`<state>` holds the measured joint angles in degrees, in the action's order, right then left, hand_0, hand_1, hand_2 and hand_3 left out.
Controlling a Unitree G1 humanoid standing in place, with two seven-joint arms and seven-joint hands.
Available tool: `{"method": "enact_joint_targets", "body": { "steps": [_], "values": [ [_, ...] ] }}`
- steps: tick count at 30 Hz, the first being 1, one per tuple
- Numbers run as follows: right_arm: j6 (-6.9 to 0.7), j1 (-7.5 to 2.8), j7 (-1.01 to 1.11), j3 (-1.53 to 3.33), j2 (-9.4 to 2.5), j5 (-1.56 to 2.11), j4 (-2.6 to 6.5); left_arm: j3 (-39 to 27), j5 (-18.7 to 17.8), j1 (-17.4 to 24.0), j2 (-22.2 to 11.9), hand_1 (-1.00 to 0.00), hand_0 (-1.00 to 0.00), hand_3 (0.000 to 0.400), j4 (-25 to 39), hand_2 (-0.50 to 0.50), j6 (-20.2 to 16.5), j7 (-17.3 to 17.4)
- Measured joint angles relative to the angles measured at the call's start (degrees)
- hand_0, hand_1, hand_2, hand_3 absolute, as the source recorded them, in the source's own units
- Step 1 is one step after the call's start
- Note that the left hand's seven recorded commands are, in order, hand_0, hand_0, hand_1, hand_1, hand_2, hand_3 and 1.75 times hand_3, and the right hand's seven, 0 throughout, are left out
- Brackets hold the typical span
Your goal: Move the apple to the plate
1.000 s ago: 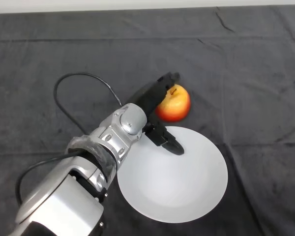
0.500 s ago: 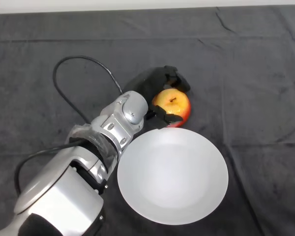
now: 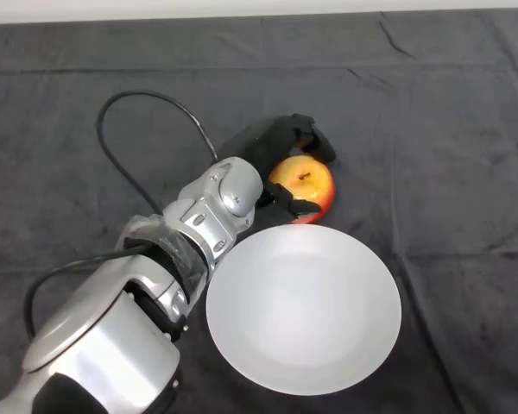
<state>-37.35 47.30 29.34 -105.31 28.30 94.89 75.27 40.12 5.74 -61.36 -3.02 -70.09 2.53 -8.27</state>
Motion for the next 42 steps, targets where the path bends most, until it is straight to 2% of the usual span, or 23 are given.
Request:
{"method": "enact_joint_targets", "body": {
  "steps": [21, 29, 42],
  "values": [
    [0.00, 0.00, 0.00, 0.00, 0.00, 0.00, 0.00, 2.03, 4.68, -0.26, 0.17, -1.00, -1.00, 0.400, -0.02, 0.00, -2.76, -9.59],
    [0.00, 0.00, 0.00, 0.00, 0.00, 0.00, 0.00, 2.23, 4.71, -1.20, 1.15, -1.00, -1.00, 0.400, -0.04, 0.00, -3.08, -10.92],
    [0.00, 0.00, 0.00, 0.00, 0.00, 0.00, 0.00, 5.32, 4.54, -4.85, 5.16, -1.00, -1.00, 0.400, 0.29, 0.00, -3.61, -12.99]
  ]
}}
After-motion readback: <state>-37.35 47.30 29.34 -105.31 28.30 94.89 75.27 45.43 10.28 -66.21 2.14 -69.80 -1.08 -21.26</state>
